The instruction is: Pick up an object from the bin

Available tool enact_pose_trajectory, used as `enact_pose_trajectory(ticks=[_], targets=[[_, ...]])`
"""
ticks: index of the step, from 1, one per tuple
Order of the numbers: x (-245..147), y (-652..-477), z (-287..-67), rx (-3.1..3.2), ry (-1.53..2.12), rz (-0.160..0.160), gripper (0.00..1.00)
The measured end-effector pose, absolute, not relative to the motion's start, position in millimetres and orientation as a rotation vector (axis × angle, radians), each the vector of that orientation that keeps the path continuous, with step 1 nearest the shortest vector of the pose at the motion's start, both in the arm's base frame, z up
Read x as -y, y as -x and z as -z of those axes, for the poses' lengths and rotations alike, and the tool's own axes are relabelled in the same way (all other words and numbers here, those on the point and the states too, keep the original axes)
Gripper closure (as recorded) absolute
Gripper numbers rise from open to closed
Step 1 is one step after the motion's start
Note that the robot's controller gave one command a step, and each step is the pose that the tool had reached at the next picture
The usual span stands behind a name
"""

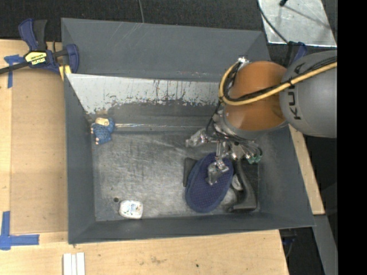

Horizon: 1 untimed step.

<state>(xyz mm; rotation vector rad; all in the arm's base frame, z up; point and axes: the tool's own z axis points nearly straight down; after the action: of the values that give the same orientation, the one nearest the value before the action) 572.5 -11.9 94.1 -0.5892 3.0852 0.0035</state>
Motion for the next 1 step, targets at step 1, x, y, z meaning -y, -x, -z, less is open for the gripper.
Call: enact_pose_trajectory(ticks=[1], targets=[[10.0, -575.1, -98.6, -3.077, 0.594, 0.001, 1.00]])
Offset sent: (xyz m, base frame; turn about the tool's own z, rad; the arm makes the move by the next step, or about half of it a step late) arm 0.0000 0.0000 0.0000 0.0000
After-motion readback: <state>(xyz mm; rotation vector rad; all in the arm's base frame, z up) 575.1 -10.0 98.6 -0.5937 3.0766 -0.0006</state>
